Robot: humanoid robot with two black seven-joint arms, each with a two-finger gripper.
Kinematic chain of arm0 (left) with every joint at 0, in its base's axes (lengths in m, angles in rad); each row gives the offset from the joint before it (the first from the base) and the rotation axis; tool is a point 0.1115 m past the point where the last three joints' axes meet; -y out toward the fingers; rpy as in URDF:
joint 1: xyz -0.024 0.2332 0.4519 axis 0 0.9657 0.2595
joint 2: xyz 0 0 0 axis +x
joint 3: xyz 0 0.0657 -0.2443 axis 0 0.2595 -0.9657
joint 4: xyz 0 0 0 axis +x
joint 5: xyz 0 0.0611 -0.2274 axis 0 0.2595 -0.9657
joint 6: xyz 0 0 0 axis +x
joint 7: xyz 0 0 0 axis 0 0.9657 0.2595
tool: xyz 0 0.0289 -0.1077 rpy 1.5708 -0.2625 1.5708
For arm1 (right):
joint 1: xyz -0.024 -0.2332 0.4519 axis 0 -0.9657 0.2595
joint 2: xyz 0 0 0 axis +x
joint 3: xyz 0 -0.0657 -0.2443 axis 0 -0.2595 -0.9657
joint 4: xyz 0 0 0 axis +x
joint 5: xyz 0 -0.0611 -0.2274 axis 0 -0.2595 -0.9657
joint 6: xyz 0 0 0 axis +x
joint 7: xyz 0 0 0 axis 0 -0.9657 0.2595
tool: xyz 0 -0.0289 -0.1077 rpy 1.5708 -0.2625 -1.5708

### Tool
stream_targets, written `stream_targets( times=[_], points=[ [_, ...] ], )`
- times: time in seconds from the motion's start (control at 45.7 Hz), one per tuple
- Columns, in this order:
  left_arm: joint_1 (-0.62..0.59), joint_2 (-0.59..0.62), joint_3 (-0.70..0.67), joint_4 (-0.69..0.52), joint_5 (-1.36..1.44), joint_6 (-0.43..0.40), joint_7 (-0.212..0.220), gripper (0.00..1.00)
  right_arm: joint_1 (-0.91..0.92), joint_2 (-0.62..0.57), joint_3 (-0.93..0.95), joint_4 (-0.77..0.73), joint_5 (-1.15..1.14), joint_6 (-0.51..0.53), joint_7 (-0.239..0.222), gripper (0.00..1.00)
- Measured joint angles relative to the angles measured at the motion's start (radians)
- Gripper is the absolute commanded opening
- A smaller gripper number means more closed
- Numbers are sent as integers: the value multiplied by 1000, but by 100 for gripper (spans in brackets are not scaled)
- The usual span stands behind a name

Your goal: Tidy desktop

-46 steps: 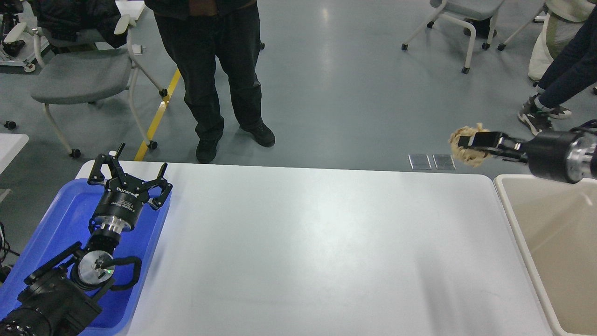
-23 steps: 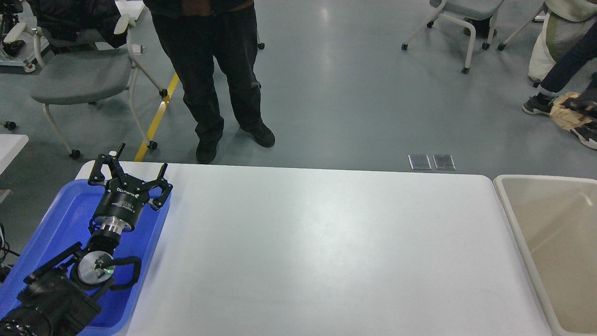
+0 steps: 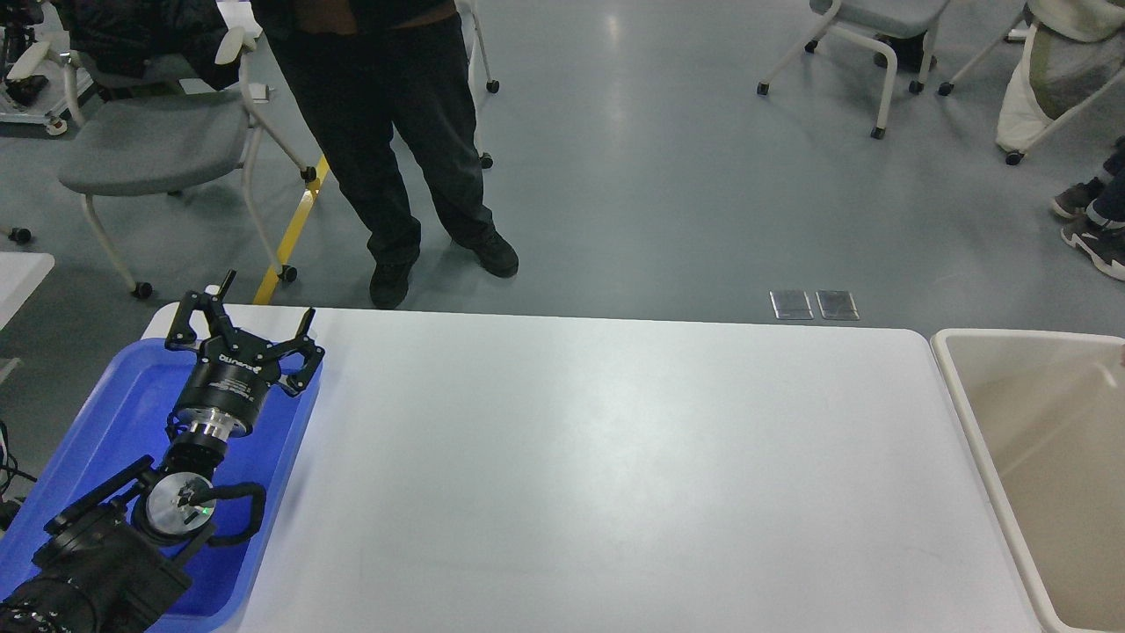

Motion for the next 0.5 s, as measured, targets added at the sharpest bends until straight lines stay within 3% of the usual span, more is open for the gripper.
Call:
stream_targets(
  times=[0.284, 0.503],
  points=[
    [0, 0, 0, 0, 0, 0, 0, 100, -39, 193, 2, -90, 222, -238, -12, 0],
    [0, 0, 0, 0, 0, 0, 0, 100, -52, 254, 2, -110, 302, -327, -18, 0]
  ],
)
